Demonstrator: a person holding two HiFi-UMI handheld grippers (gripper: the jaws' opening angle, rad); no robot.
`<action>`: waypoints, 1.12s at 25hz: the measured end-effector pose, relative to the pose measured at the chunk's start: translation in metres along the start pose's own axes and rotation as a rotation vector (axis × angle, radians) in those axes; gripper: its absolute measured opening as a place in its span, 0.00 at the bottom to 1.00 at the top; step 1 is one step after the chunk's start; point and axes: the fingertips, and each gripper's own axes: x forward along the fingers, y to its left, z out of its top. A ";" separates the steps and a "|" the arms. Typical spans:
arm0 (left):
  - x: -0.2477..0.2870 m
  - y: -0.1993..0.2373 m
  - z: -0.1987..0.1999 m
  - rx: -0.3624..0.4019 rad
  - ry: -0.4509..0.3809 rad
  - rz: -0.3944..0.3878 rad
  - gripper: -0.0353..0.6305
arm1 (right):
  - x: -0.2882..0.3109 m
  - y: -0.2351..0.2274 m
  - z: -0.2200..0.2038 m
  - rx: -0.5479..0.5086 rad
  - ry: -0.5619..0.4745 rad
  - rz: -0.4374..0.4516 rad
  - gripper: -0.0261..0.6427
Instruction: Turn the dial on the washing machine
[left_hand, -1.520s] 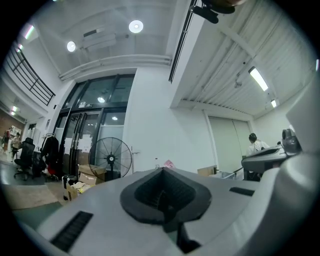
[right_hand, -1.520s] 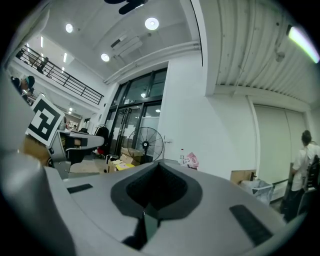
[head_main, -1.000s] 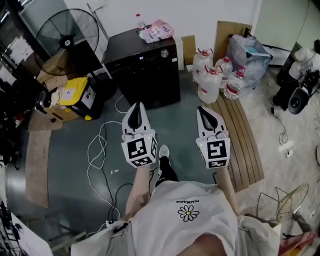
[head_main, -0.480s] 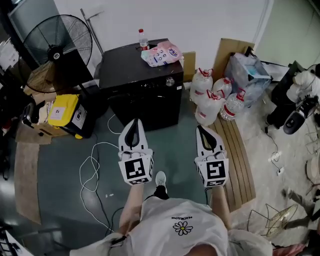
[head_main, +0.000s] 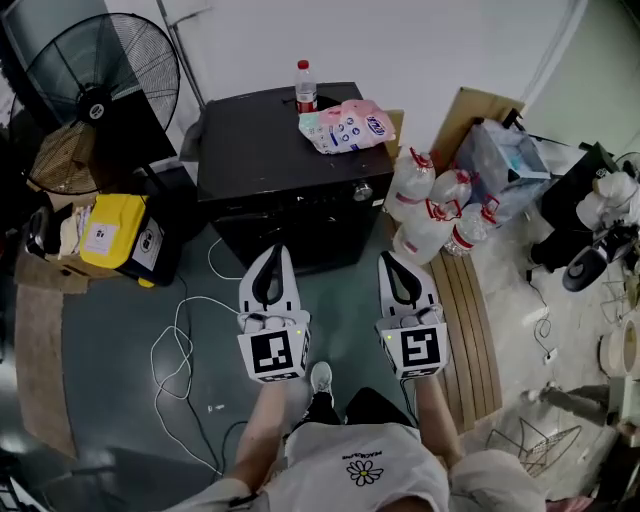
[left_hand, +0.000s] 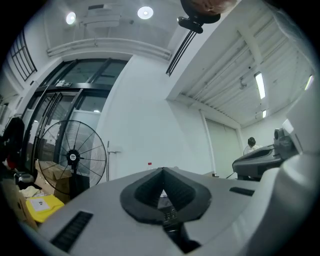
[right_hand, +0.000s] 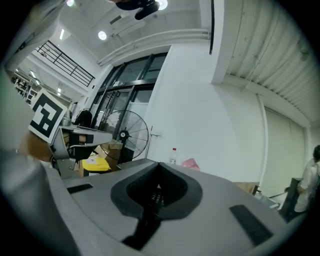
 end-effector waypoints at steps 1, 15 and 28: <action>0.004 0.000 -0.003 -0.008 0.003 -0.001 0.05 | 0.005 0.001 -0.003 0.001 0.009 0.005 0.04; 0.020 0.002 -0.012 -0.010 0.029 0.076 0.05 | 0.031 -0.002 -0.014 0.038 0.016 0.061 0.04; 0.078 0.015 -0.063 0.034 0.028 0.065 0.05 | 0.095 -0.031 -0.059 0.090 -0.057 0.036 0.04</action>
